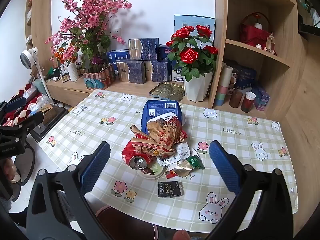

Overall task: Collect trash
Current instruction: 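Reach the right gripper toward the brown paper snack bag on the pile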

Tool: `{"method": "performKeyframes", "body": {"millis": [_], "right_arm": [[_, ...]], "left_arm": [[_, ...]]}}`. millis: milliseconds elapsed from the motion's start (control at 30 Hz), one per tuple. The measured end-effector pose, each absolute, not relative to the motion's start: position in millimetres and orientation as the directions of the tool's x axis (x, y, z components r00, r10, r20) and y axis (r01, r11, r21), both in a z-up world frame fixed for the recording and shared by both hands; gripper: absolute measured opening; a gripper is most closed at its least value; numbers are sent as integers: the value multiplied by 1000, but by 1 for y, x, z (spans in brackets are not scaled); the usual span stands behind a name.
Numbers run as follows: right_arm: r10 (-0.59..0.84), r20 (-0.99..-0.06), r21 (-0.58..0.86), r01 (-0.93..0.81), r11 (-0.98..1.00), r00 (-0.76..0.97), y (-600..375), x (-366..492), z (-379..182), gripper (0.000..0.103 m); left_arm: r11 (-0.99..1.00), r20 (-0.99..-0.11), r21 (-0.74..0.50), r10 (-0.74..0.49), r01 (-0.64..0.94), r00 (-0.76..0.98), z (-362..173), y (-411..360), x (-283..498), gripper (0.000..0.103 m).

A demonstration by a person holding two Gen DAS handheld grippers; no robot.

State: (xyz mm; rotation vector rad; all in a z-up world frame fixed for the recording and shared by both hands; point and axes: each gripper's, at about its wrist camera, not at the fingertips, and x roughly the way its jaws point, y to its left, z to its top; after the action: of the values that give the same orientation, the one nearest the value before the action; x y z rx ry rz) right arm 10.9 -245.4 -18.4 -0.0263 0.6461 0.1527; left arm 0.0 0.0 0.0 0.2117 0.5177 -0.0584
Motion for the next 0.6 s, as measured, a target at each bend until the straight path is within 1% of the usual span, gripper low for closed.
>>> {"method": "performKeyframes", "body": {"millis": [600], "right_arm": [[128, -600, 12, -152, 988, 790, -240, 8, -18, 98]], "left_arm": [[981, -504, 162, -12, 108, 864, 0, 1, 0, 98]]}}
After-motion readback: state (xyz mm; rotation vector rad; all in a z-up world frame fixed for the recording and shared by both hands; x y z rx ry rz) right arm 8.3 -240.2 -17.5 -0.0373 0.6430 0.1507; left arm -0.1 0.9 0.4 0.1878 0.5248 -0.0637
